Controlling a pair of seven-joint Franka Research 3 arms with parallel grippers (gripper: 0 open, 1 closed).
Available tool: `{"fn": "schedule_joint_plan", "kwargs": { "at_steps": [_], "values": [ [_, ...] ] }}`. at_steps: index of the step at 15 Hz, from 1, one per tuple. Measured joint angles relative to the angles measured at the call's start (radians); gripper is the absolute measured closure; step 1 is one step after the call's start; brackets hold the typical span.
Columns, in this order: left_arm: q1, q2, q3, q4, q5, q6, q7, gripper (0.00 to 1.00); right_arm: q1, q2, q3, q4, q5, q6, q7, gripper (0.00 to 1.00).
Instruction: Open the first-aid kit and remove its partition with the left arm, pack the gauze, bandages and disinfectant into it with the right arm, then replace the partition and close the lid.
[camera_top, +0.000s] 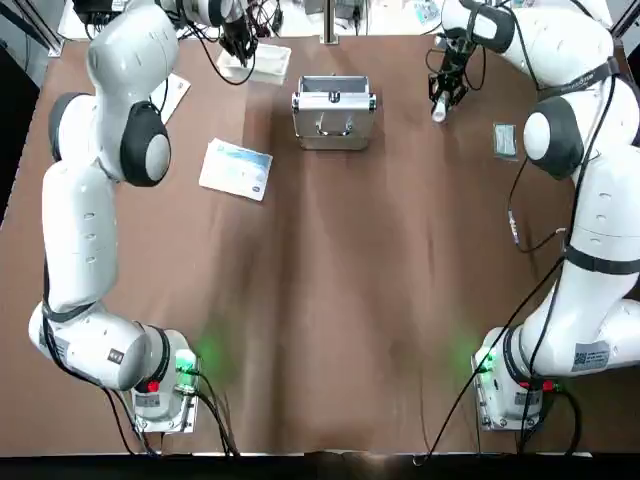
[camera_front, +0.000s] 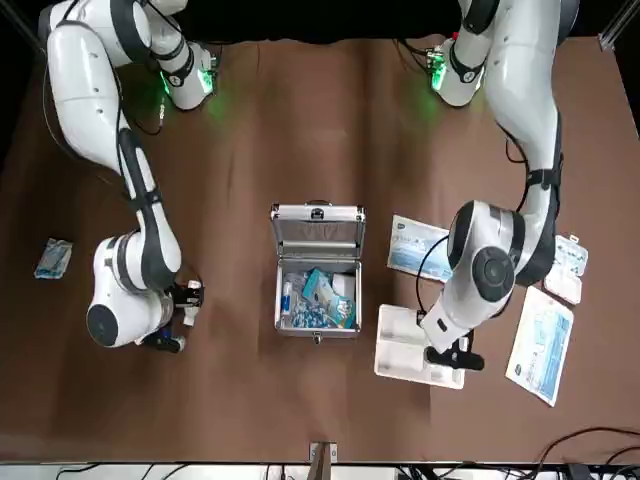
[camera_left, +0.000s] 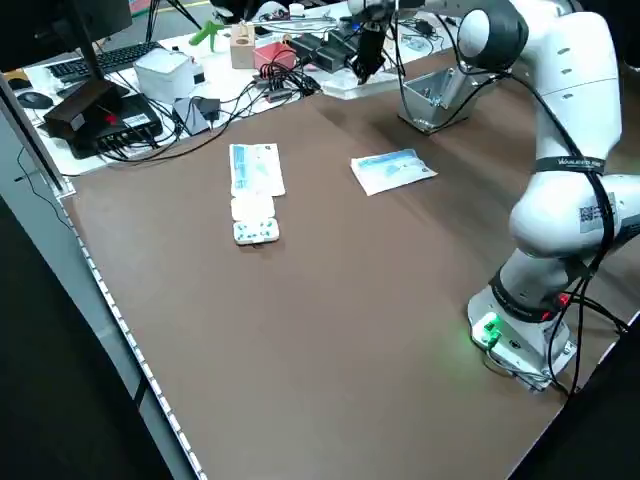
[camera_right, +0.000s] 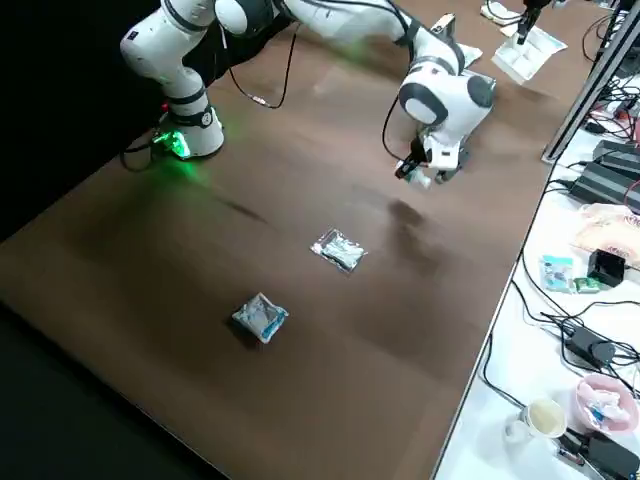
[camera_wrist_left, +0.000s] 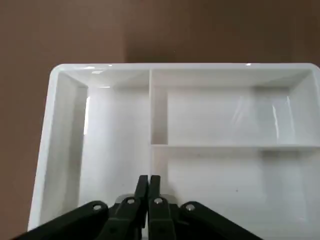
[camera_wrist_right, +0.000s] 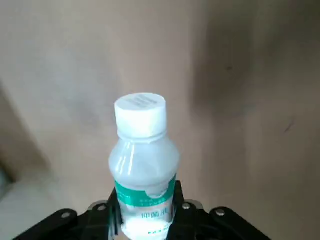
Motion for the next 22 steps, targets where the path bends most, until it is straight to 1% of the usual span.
{"fn": "schedule_joint_plan", "kwargs": {
  "at_steps": [1, 3, 5, 7, 9, 12, 15, 18, 20, 22],
  "values": [
    [-0.001, 0.020, 0.000, 0.000, 0.004, 0.030, 0.002, 0.97, 0.003, -0.018, 0.022, 0.004, 0.002, -0.001, 0.035, 0.60],
    [0.002, 0.057, 0.000, -0.001, 0.022, 0.089, 0.001, 0.97, 0.007, -0.050, 0.086, 0.005, 0.004, -0.003, 0.119, 0.60],
    [0.010, 0.084, 0.000, -0.001, 0.024, 0.124, 0.001, 0.97, 0.018, -0.067, 0.147, 0.007, 0.004, 0.000, 0.192, 0.60],
    [0.015, 0.097, 0.000, -0.001, 0.024, 0.140, -0.002, 0.97, 0.035, -0.071, 0.183, 0.014, 0.004, 0.004, 0.231, 0.60],
    [0.020, 0.100, 0.001, -0.006, 0.024, 0.144, -0.028, 0.97, 0.066, -0.071, 0.201, 0.018, 0.004, 0.033, 0.245, 0.60],
    [0.033, 0.101, 0.001, -0.017, 0.024, 0.154, -0.055, 0.97, 0.135, -0.070, 0.206, 0.018, 0.004, 0.185, 0.307, 0.60],
    [0.035, 0.102, 0.000, -0.053, 0.024, 0.200, -0.072, 0.97, 0.202, -0.063, 0.206, 0.017, 0.004, 0.322, 0.371, 0.60],
    [0.036, 0.104, 0.000, -0.095, 0.024, 0.251, -0.079, 0.95, 0.247, -0.043, 0.201, 0.015, 0.000, 0.363, 0.388, 0.60],
    [0.036, 0.104, 0.000, -0.099, 0.024, 0.260, -0.084, 0.80, 0.263, -0.025, 0.193, 0.014, -0.003, 0.375, 0.388, 0.60],
    [0.038, 0.100, 0.000, -0.096, 0.024, 0.266, -0.084, 0.61, 0.264, -0.012, 0.184, 0.015, -0.004, 0.383, 0.387, 0.60]
  ]
}}
